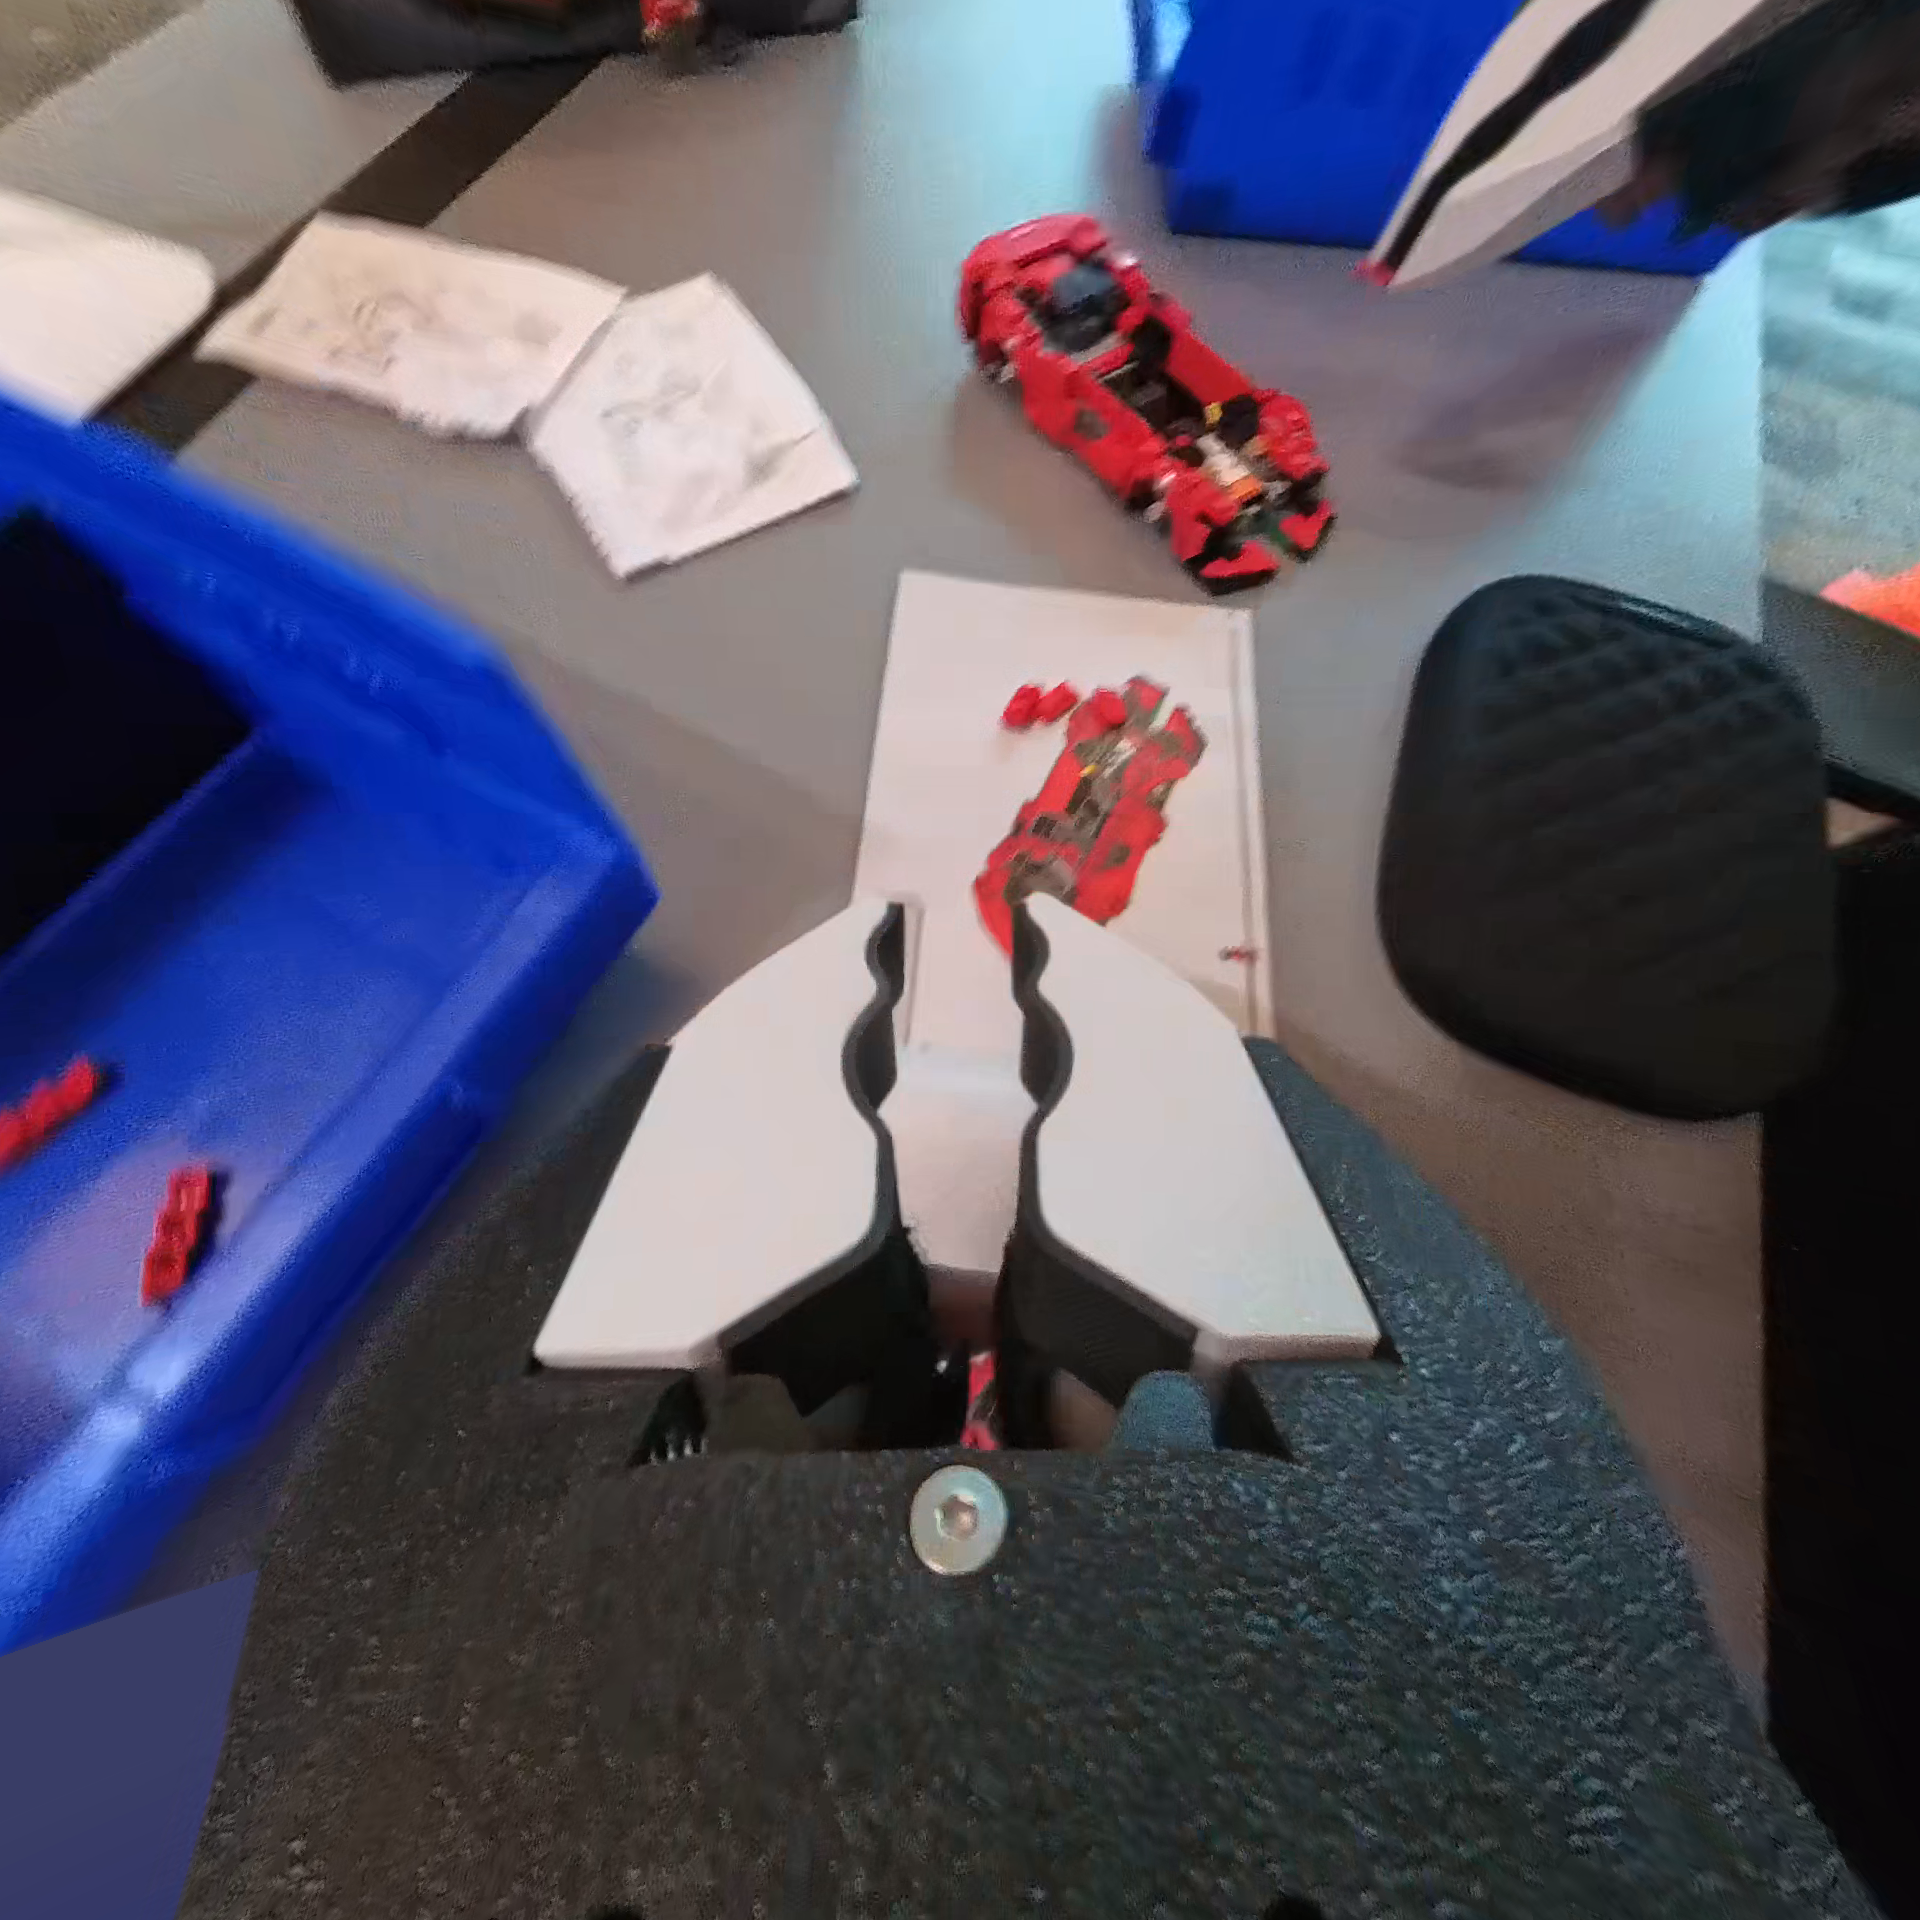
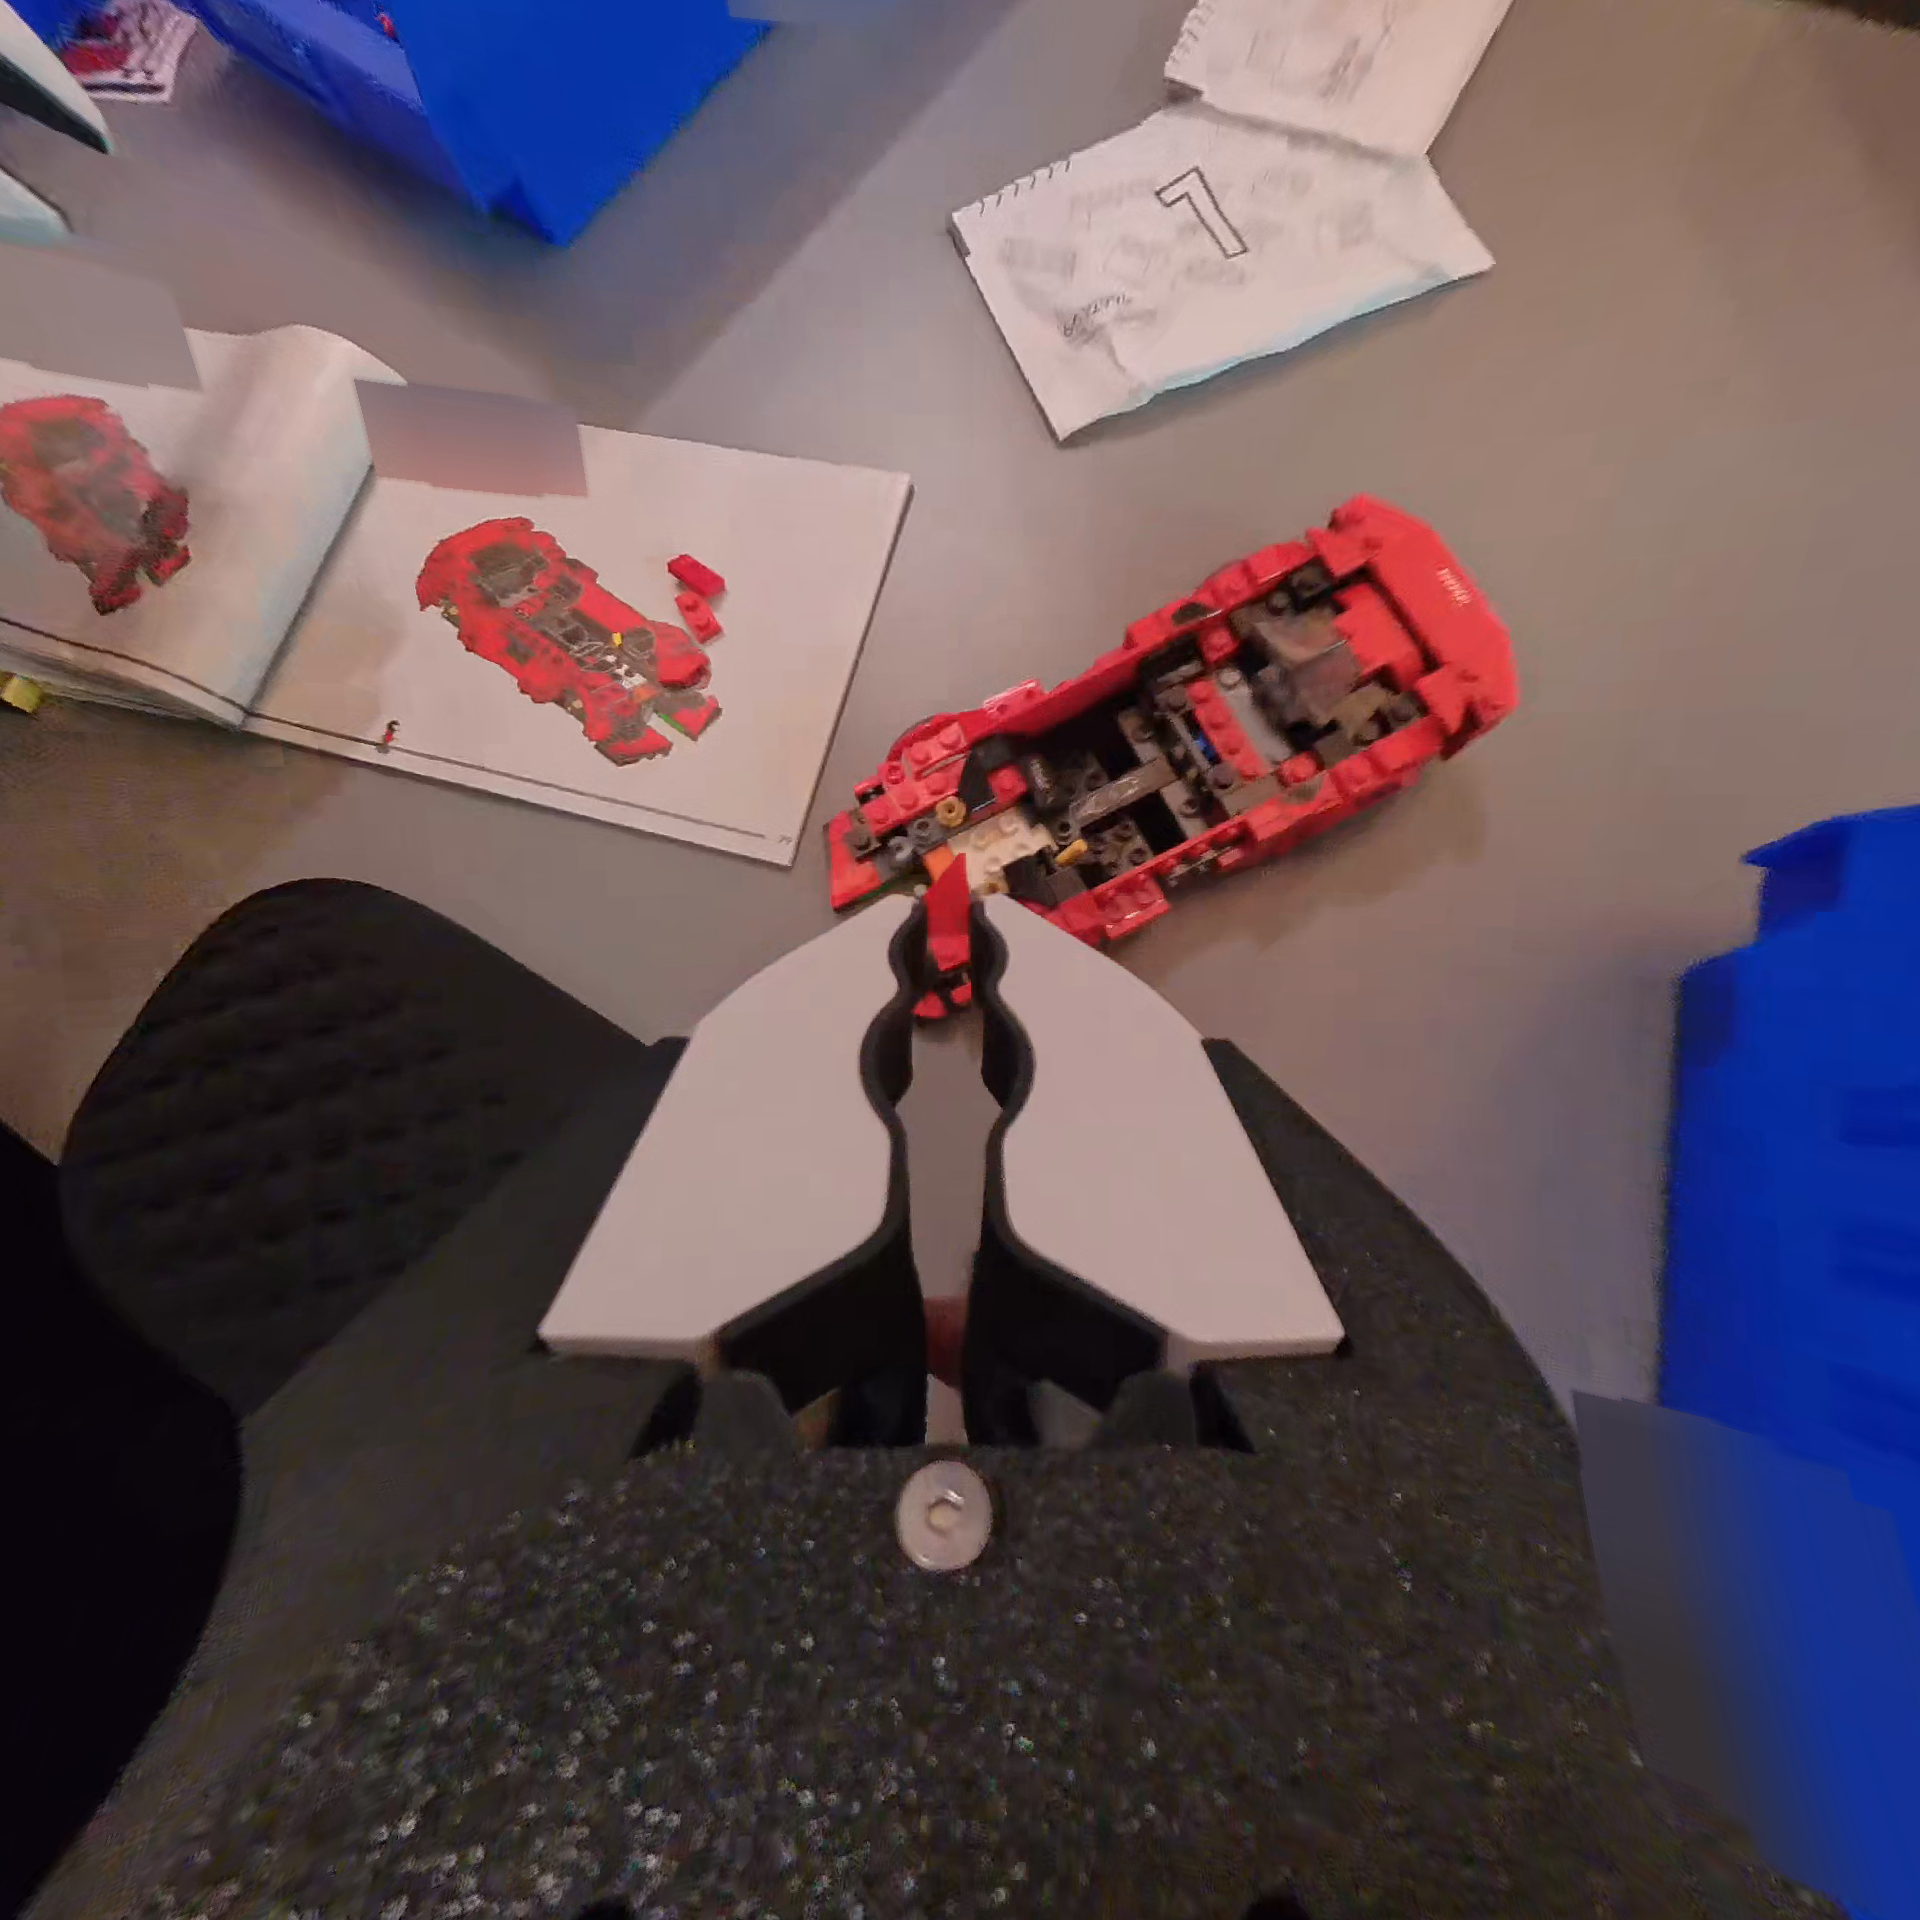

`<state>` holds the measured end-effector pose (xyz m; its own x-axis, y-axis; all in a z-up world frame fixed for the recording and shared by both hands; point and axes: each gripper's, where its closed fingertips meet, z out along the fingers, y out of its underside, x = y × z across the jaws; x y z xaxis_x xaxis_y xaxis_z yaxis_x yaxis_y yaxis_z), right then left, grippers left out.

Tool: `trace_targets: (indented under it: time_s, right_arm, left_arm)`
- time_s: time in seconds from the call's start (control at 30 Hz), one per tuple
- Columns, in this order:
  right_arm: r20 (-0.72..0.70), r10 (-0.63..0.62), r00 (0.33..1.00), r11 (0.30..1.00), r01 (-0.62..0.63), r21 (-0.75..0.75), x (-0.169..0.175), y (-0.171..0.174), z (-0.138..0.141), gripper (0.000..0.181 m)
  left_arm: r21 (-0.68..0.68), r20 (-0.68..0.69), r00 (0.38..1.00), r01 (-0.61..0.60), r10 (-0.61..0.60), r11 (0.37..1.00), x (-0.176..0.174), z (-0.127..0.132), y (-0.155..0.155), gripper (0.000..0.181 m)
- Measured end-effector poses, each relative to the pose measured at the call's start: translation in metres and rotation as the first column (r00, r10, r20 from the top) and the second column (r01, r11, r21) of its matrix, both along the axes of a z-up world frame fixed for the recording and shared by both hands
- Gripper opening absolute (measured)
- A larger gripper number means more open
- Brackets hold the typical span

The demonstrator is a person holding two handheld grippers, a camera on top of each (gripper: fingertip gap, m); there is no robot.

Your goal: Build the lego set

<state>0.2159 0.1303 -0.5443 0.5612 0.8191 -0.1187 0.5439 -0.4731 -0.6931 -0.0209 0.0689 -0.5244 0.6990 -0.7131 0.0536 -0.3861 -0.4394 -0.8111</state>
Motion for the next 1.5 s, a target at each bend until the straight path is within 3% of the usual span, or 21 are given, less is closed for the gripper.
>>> trace_targets:
  time_s: [0.13,0.27,0.4,0.53,0.97,1.13,1.23,1.5]
  right_arm:
    - [-0.073,0.024,0.997,0.999,-0.026,-0.026,-0.022,-0.005,-0.013,0.008]
    - [-0.083,0.021,0.996,0.998,-0.025,-0.051,-0.026,-0.004,-0.025,0.008]
    - [-0.09,0.024,0.996,0.996,-0.031,-0.081,-0.014,-0.008,-0.029,0.008]
    - [-0.076,0.032,0.997,0.994,-0.039,-0.099,-0.003,-0.011,-0.032,0.008]
    - [-0.05,-0.048,0.998,0.993,0.042,-0.108,0.015,-0.009,-0.039,0.008]
    - [0.035,-0.106,0.994,0.989,0.109,-0.1,0.027,-0.009,-0.04,0.008]
    - [0.09,-0.121,0.989,0.987,0.129,-0.093,0.03,-0.008,-0.04,0.008]
    - [0.23,-0.048,0.972,0.99,0.077,-0.121,0.023,-0.005,-0.048,0.008]
  left_arm:
    - [-0.022,0.025,0.981,0.192,-0.192,0.981,0.072,0.016,0.002,0.026]
    - [-0.104,-0.044,0.95,0.304,-0.31,0.947,0.126,-0.02,0.023,0.031]
    - [-0.163,-0.084,0.931,0.338,-0.354,0.927,0.153,-0.05,0.052,0.038]
    - [-0.232,-0.07,0.916,0.369,-0.394,0.9,0.168,-0.065,0.062,0.043]
    - [-0.354,0.155,0.885,0.464,-0.438,0.812,0.233,-0.071,0.03,0.048]
    - [-0.344,0.199,0.86,0.511,-0.47,0.788,0.261,-0.071,0.021,0.05]
    - [-0.348,0.175,0.835,0.549,-0.522,0.76,0.256,-0.073,0.017,0.046]
    - [-0.227,0.032,0.823,0.559,-0.567,0.798,0.231,-0.068,0.037,0.034]
